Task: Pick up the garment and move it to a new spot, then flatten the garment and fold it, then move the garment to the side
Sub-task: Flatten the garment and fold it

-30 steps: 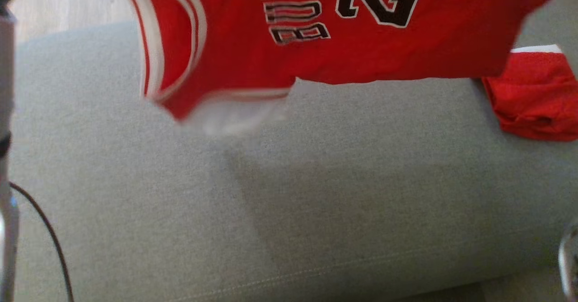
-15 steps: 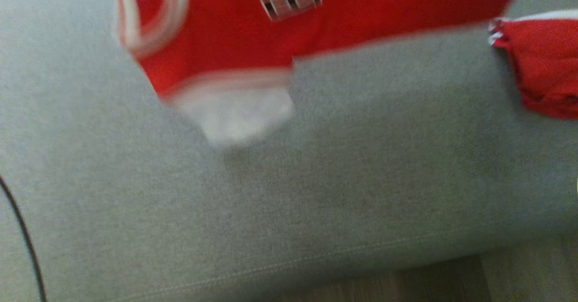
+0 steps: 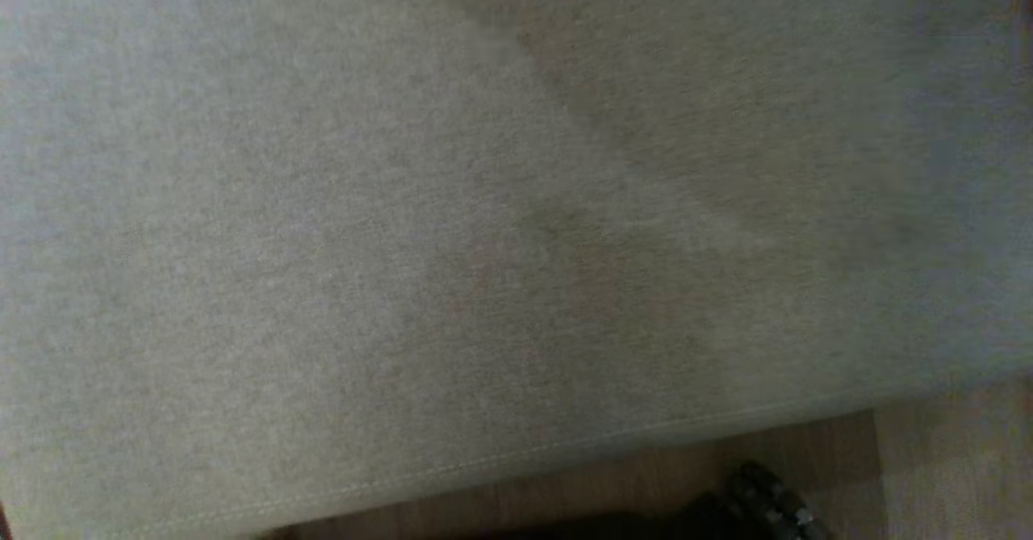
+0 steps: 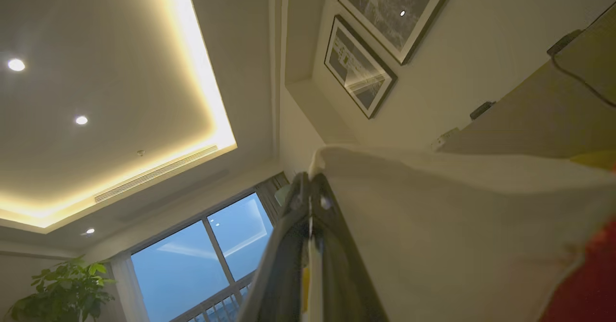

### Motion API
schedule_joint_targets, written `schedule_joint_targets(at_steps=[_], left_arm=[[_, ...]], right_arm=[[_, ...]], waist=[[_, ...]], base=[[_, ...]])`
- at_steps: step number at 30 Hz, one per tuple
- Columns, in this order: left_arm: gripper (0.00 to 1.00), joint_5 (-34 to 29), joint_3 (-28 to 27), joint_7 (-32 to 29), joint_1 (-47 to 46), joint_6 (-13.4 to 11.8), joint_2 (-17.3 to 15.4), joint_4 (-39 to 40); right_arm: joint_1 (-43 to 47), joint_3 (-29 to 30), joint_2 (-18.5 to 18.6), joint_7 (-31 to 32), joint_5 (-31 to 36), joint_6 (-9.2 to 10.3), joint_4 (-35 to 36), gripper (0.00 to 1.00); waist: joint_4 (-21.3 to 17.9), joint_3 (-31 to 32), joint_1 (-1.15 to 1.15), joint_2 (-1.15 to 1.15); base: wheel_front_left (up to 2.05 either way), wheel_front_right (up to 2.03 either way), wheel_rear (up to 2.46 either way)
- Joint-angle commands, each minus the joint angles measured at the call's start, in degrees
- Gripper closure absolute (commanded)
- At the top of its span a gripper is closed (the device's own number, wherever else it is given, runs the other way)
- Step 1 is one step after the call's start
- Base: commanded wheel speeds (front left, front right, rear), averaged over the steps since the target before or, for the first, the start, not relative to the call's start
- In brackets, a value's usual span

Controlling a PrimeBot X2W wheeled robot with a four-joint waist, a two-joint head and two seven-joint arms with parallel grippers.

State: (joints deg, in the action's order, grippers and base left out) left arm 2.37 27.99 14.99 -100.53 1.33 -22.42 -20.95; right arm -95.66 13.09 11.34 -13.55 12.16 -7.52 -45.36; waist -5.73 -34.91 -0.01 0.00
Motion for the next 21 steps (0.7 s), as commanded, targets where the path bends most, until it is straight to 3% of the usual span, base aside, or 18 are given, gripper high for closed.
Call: schedule_joint_targets(at_steps=[1,6,13,21], left_arm=[[1.0,0.72,-1.15,-0.01,1.63,-0.24,-2.73,1.75],[1.0,4.53,-2.82,0.0,17.53,0.68,-3.18,10.53],[1.0,8.7,-6.49,0.0,43.78,2.17,-3.96,18.96],[1.0,12.43,-9.69,0.0,69.65,3.95,-5.46,24.6]], right_arm=[[-0.03,0.62,-0.81,-0.36,0.25,0.03,0.87,1.0],[10.0,1.54,-0.69,-1.25,-0.06,0.03,-2.49,1.0],[24.49,0.38,-1.06,-0.24,-7.02,0.03,-7.25,1.0],[40.29,-5.83,0.64,4.99,-16.9,0.03,-4.08,1.0]], waist=[[4.6,-6.0,0.01,0.0],[6.27,-3.23,0.01,0.0],[6.86,3.73,0.01,0.0],[5.79,12.53,0.01,0.0]], base=[[0.0,0.0,0.0],[0.0,0.0,0.0],[0.0,0.0,0.0],[0.0,0.0,0.0]])
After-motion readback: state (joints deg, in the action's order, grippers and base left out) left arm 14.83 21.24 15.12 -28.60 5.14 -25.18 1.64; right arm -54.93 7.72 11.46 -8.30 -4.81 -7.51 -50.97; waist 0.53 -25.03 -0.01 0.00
